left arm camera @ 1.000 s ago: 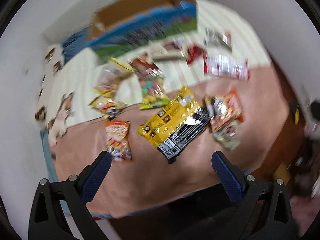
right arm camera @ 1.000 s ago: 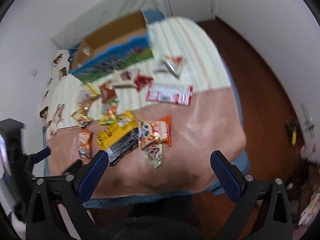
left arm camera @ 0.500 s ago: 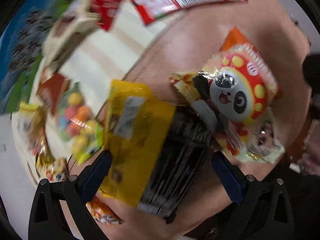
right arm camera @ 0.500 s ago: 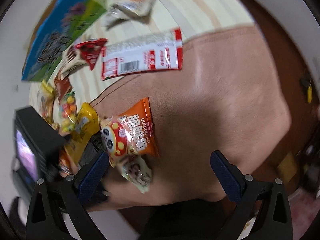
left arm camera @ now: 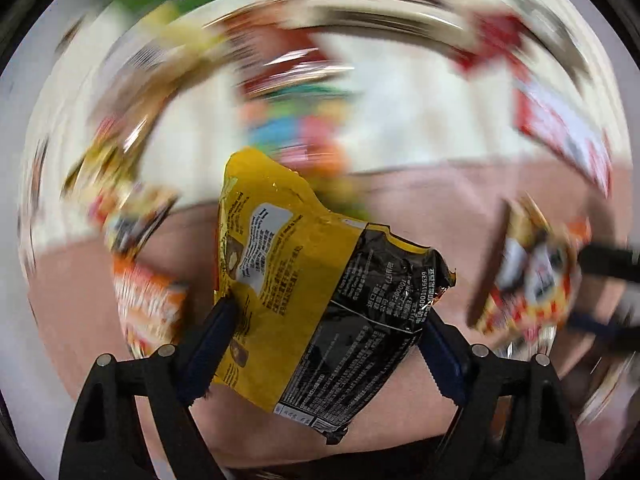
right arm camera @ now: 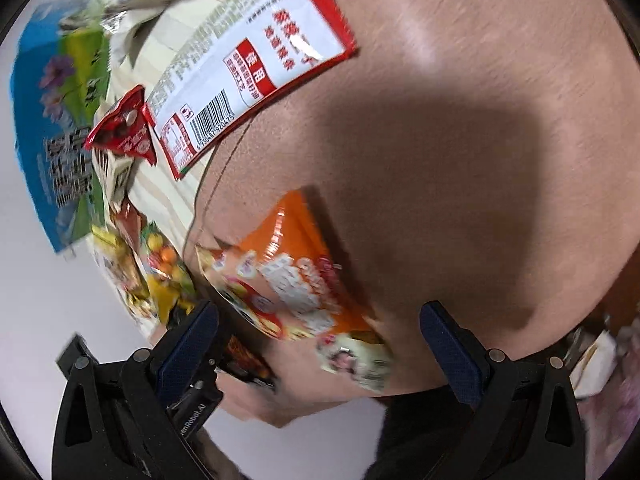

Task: Organize snacks
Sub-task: 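Grasp the yellow-black seed bag with left tool while right tool grasps orange CUICUIJIAO bag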

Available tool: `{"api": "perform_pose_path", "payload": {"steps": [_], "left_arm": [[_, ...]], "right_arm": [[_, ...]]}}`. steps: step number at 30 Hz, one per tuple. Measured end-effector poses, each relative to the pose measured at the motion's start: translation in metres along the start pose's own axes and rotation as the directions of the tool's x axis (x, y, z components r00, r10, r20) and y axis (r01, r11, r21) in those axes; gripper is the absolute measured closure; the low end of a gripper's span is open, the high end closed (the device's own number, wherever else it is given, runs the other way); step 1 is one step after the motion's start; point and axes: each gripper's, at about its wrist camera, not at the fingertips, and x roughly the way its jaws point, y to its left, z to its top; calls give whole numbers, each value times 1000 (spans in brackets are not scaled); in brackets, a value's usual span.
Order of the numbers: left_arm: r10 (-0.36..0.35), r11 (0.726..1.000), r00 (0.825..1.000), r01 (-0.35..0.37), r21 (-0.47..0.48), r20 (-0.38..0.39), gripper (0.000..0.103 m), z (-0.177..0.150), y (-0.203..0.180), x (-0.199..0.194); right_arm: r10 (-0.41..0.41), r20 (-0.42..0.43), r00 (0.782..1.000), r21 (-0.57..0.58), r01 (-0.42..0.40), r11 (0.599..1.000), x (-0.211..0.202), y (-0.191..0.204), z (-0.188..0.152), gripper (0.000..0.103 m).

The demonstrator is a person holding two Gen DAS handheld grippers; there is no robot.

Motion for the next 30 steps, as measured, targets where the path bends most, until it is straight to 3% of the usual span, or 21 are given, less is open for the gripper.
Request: {"api": "perform_pose_path", "payload": {"steps": [1, 3, 7, 10, 13, 15, 16, 17, 18, 19, 20, 21, 22, 24, 25, 26, 28, 30], "left_arm": [[-30, 997, 999, 29, -74, -10, 16, -2, 17, 3], [-71, 989, 997, 69, -133, -15, 16, -2, 35, 6], [-120, 985, 992, 115, -129, -29, 14, -9, 50, 12], [-149, 984, 988, 144, -103, -40, 13, 9, 66, 16], [-193, 978, 980, 188, -92, -44, 12, 8, 81, 17], [-218, 974, 975, 215, -72, -49, 11, 10, 89, 21], [-224, 973, 973, 221, -64, -50, 11, 11, 92, 24], [-230, 972, 972, 227, -51, -52, 10, 10, 95, 26], [-228, 973, 972, 227, -36, -57, 10, 9, 98, 28], [-223, 975, 973, 222, -25, -61, 10, 13, 99, 33], [-208, 978, 976, 209, 1, -70, 8, 14, 98, 37], [-190, 981, 978, 193, 32, -81, 7, 12, 96, 39], [-170, 982, 981, 176, 66, -91, 6, 11, 94, 42], [-116, 983, 988, 130, 132, -103, 6, 5, 90, 45], [-98, 983, 990, 112, 146, -102, 6, 3, 90, 46], [-88, 985, 991, 101, 142, -96, 7, 1, 93, 46], [-83, 993, 993, 90, 83, -81, 16, 1, 102, 46], [-108, 994, 991, 108, 0, -76, 18, 5, 111, 44]], "right_arm": [[9, -5, 1000, 19, -9, 1000, 5, 4, 1, 1], [14, -7, 1000, 60, -14, 998, 18, 14, 3, 3], [-15, 25, 1000, 124, 12, 992, 38, 30, 3, 12], [-111, 56, 992, -15, 112, 994, 38, 62, -4, 27], [-282, 134, 950, -273, 309, 911, 38, 104, -16, 34], [-405, 236, 884, -447, 468, 762, 45, 136, -28, 36], [-450, 311, 837, -525, 546, 653, 50, 152, -37, 36], [-473, 409, 780, -605, 620, 500, 57, 171, -51, 36], [-479, 475, 738, -661, 659, 359, 65, 185, -63, 36], [-488, 507, 711, -679, 678, 282, 70, 191, -71, 36], [-489, 527, 695, -689, 686, 233, 73, 197, -78, 32], [-470, 524, 711, -699, 674, 239, 72, 202, -82, 26], [-440, 505, 742, -705, 649, 286, 66, 205, -84, 22], [-371, 449, 813, -671, 581, 461, 44, 199, -81, 9], [-343, 422, 839, -650, 544, 531, 36, 194, -79, 9], [-300, 385, 873, -607, 484, 630, 27, 184, -76, 9], [-244, 348, 905, -528, 405, 747, 14, 164, -71, 9], [-218, 338, 915, -474, 366, 801, 8, 147, -71, 9]]}}
